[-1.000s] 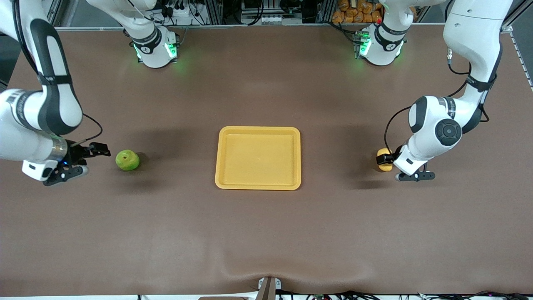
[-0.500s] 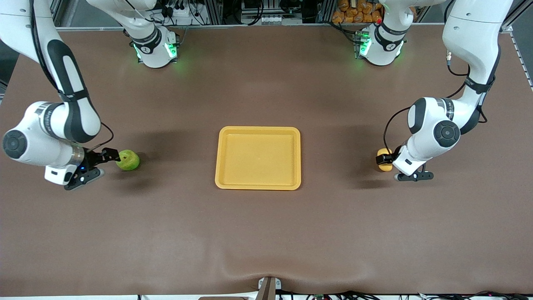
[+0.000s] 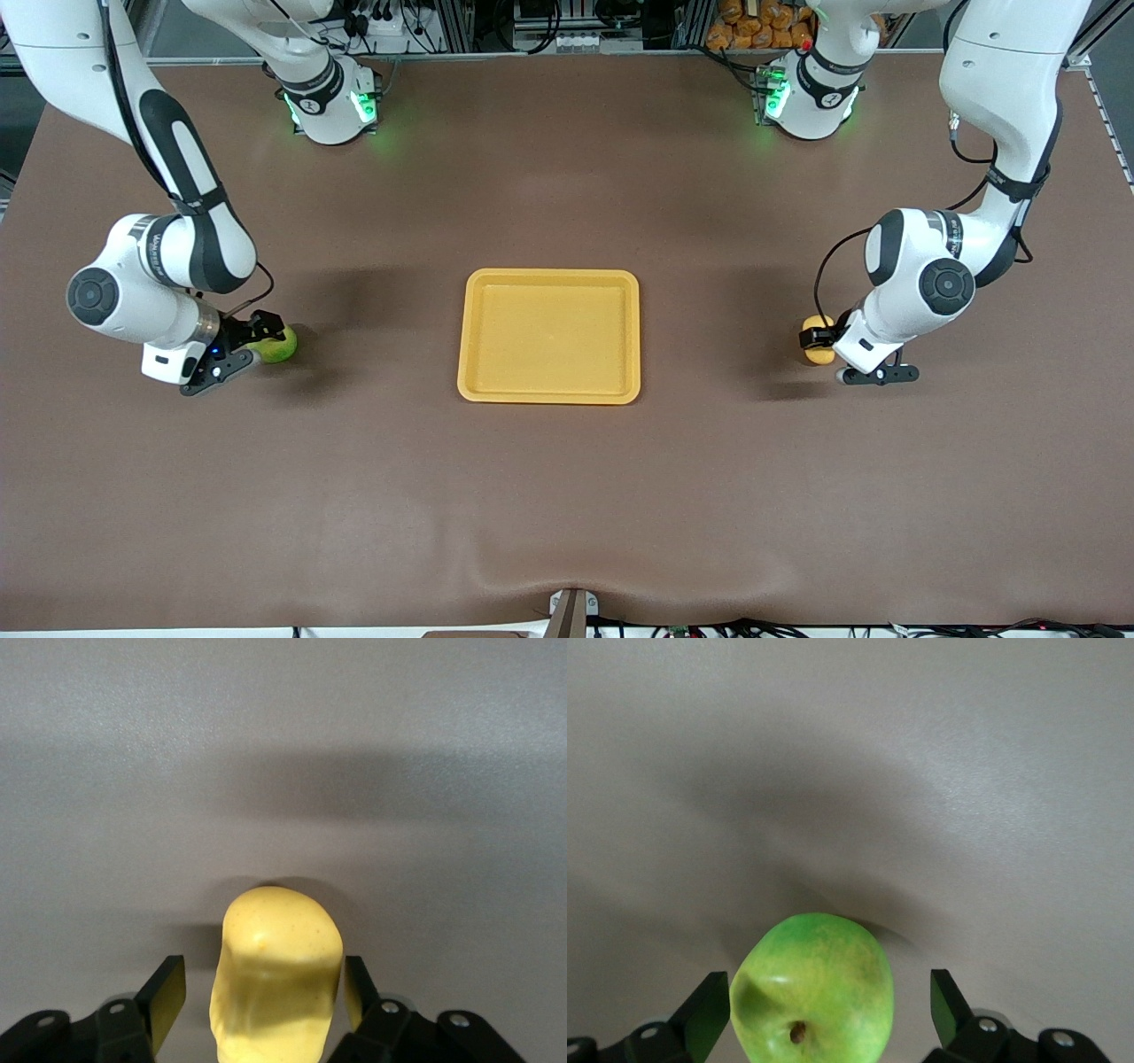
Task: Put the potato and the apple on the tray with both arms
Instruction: 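Lower and close the left gripper on the potato while the right grips the apple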
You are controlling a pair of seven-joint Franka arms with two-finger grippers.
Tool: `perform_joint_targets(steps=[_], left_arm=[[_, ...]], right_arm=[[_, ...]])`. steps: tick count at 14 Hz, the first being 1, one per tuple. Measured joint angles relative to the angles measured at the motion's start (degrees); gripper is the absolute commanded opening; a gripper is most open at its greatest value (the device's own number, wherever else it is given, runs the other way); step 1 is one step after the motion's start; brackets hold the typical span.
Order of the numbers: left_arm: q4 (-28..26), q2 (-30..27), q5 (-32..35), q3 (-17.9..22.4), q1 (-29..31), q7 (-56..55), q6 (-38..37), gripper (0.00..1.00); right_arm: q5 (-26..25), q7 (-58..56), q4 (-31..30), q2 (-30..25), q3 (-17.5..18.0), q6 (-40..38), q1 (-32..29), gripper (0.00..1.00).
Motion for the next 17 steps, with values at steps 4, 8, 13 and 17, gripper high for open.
perform_joint_targets(steps=[4, 8, 13, 17], left_arm=[[-0.13, 0.06, 0.00, -0.05, -0.25, 0.00, 0.00, 0.36], [-0.08, 0.03, 0.00, -0.06, -0.33, 0.00, 0.00, 0.09], [0.23, 0.00, 0.00, -0.51, -0.45, 0.00, -0.29, 0.00], [1.47, -0.99, 0.00, -2.38, -0.51, 0.00, -1.89, 0.00]], right_arm=[[0.00, -0.02, -2.00, -0.01, 0.01, 1.34, 1.05, 1.00], [0.00, -0.03, -3.01, -0.01, -0.15, 1.34, 1.13, 0.25], [0.00, -0.22, -3.23, -0.32, -0.12, 1.17, 1.14, 0.14], [0.00, -0.42, -3.02, -1.67, -0.04, -0.30, 1.24, 0.14]])
